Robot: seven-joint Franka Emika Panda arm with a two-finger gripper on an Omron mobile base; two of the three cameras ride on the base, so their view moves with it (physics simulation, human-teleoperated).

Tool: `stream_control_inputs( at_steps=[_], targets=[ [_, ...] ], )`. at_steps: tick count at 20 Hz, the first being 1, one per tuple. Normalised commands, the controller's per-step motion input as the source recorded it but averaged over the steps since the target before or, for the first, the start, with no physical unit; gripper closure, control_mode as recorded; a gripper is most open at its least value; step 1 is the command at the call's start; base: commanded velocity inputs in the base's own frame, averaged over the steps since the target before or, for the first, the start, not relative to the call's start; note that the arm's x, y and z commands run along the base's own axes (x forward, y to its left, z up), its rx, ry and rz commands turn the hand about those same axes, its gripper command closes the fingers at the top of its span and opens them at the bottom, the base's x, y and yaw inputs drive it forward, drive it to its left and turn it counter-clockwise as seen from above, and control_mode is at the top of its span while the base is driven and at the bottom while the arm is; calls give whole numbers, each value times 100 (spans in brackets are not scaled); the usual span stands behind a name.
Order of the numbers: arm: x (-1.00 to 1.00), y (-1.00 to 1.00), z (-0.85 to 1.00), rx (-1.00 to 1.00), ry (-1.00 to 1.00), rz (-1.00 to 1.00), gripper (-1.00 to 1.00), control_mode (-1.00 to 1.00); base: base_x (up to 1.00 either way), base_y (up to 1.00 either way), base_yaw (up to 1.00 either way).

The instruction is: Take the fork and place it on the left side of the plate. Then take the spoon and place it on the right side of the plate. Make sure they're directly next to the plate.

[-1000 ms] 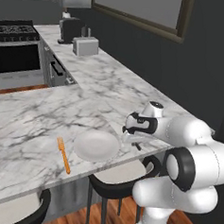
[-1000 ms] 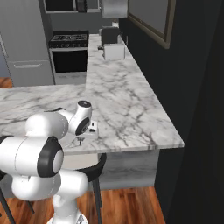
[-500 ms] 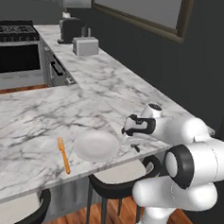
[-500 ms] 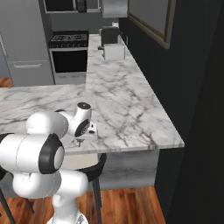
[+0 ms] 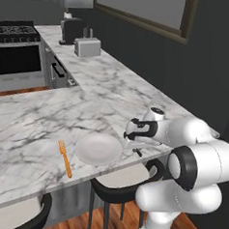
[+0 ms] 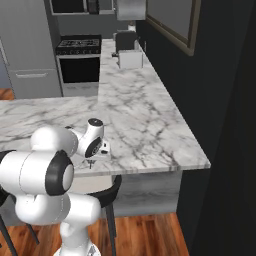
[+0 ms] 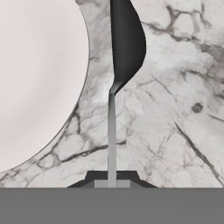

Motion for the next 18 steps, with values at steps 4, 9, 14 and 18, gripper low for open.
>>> stream_control_inputs(
  at_steps=[4, 9, 14, 18],
  targets=[
    [8, 0, -5, 0, 1, 0, 100, -100, 0, 0, 0],
    [10, 0, -10, 0, 0, 0, 100, -100, 0, 0, 0],
    [10, 0, -11, 0, 0, 0, 100, -100, 0, 0, 0],
    [7, 3, -13, 0, 0, 0, 100, -100, 0, 0, 0]
  ],
)
